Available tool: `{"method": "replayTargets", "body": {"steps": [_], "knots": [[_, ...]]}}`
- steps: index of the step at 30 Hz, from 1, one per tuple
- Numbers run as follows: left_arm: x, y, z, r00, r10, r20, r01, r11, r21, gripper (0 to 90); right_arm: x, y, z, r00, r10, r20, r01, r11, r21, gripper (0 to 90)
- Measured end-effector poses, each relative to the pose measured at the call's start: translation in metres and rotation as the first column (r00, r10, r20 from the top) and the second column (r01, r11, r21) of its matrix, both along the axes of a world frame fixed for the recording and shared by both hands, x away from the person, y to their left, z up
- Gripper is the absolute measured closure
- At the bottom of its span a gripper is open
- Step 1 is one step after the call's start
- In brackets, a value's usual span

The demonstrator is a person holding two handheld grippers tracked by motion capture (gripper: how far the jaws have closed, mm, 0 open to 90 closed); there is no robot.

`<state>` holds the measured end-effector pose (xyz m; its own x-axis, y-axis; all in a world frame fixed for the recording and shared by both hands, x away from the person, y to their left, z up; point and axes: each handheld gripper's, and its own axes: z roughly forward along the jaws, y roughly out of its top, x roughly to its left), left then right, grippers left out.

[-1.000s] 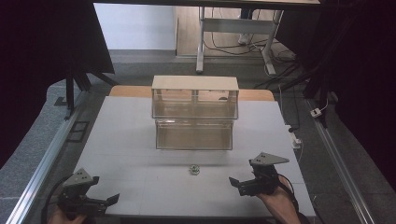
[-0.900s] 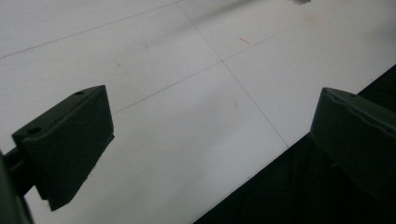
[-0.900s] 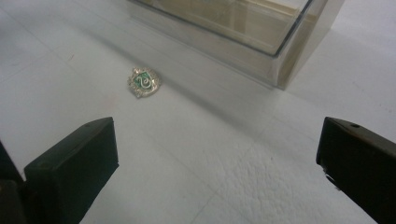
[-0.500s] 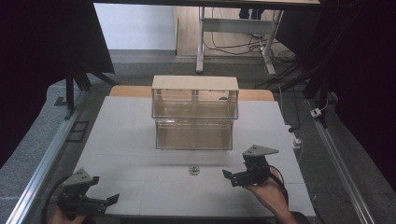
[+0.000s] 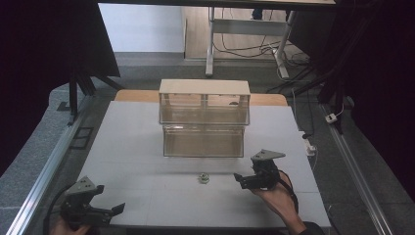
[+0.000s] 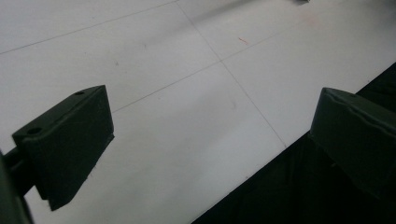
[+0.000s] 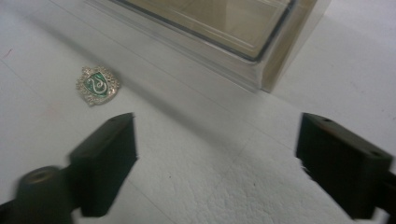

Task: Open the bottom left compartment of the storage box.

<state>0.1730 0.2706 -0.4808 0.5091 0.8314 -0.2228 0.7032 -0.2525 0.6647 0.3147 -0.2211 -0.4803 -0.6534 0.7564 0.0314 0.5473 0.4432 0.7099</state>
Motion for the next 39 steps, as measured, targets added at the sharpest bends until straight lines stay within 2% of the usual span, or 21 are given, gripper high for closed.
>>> {"method": "replayTargets", "body": {"steps": [3,6,11,15,18,27,30,36,39], "knots": [[0.0,0.0,0.0,1.0,0.0,-0.001,0.0,1.0,-0.001,0.0,0.004,-0.002,-0.002,0.9999,0.001,-0.017,-0.001,0.9999,0.015,35.3],[0.001,0.0,0.0,1.0,0.0,-0.003,0.0,1.0,-0.002,0.0,0.007,-0.002,-0.003,0.9997,0.016,-0.018,-0.016,0.9998,-0.014,51.1],[0.001,0.001,0.0,1.0,-0.003,-0.007,0.003,1.0,-0.007,0.0,0.017,0.001,-0.005,0.9991,0.033,-0.027,-0.034,0.9992,-0.021,74.2],[0.001,0.001,0.0,0.9999,-0.005,-0.012,0.005,0.9999,-0.011,0.0,0.024,0.004,-0.006,0.9987,0.048,-0.015,-0.049,0.9983,-0.031,89.5],[0.001,0.001,-0.001,0.9999,-0.005,-0.014,0.005,0.9999,-0.011,0.0,0.028,0.004,-0.006,0.9993,0.036,-0.011,-0.036,0.9988,-0.032,90.0],[0.002,0.001,-0.001,0.9999,-0.008,-0.013,0.008,0.9999,-0.009,0.0,0.033,0.003,-0.008,0.9998,0.018,-0.004,-0.018,0.9995,0.024,90.0],[0.002,0.001,0.0,0.9998,-0.011,-0.015,0.011,0.9999,-0.009,0.0,0.033,0.002,-0.008,0.9998,0.011,-0.016,-0.011,0.999,0.044,90.0],[0.002,0.001,0.0,0.9998,-0.013,-0.014,0.013,0.9999,-0.009,0.0,0.029,0.002,-0.004,0.9994,0.035,0.002,-0.035,0.9973,0.064,90.0],[0.001,0.001,-0.001,0.9998,-0.012,-0.014,0.012,0.9999,-0.012,0.0,0.026,0.004,-0.001,0.9989,0.045,0.015,-0.046,0.9975,0.053,90.0]]}}
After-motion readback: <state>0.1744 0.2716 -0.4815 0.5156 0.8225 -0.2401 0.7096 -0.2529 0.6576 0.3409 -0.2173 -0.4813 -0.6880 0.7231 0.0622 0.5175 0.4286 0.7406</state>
